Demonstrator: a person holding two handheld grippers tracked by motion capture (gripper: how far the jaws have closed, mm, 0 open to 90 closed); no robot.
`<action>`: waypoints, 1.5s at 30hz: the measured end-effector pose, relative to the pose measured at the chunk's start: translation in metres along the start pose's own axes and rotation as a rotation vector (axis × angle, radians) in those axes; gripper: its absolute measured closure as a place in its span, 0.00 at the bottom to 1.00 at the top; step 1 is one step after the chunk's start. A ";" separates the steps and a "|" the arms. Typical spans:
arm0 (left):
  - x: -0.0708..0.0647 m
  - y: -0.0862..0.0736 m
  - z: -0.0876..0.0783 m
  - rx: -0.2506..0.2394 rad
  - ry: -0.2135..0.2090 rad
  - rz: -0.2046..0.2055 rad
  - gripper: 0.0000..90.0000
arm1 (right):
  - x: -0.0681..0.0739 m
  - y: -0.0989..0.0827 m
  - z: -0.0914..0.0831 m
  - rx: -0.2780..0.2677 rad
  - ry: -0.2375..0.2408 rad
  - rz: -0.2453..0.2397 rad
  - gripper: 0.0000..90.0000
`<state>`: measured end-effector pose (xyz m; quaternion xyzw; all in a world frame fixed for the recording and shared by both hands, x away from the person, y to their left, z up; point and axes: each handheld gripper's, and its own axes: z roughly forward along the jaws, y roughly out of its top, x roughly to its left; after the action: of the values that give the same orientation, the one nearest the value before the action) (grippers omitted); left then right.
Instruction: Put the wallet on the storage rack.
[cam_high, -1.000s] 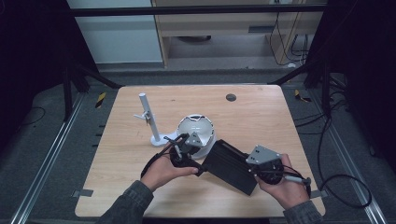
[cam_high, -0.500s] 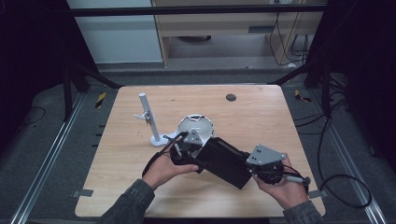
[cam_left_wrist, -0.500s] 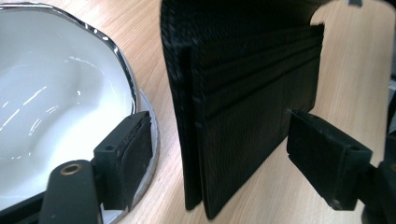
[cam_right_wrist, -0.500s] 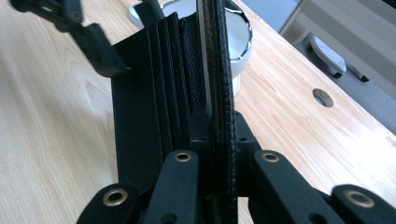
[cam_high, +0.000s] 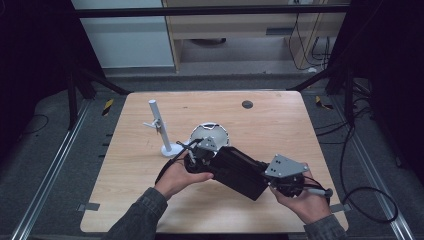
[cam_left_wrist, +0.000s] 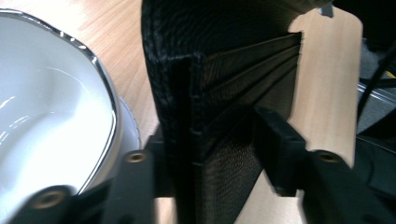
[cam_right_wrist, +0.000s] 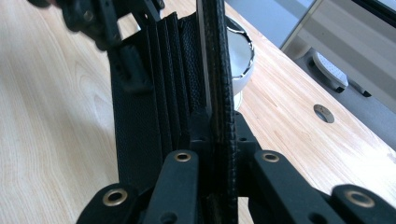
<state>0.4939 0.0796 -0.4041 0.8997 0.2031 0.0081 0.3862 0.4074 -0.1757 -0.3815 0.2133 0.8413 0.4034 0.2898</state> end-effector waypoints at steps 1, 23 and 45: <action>-0.001 0.001 -0.002 -0.001 0.000 0.001 0.67 | 0.000 -0.001 0.000 0.000 -0.001 -0.004 0.93; -0.018 0.038 -0.049 0.004 0.079 0.055 0.89 | 0.010 -0.022 0.016 0.043 0.050 0.057 0.39; -0.018 0.059 -0.086 0.053 0.167 0.077 0.89 | -0.021 -0.098 0.047 0.111 -0.172 0.410 0.09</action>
<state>0.4835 0.0960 -0.3002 0.9130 0.2002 0.0926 0.3433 0.4417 -0.2194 -0.4775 0.4291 0.7734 0.3874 0.2600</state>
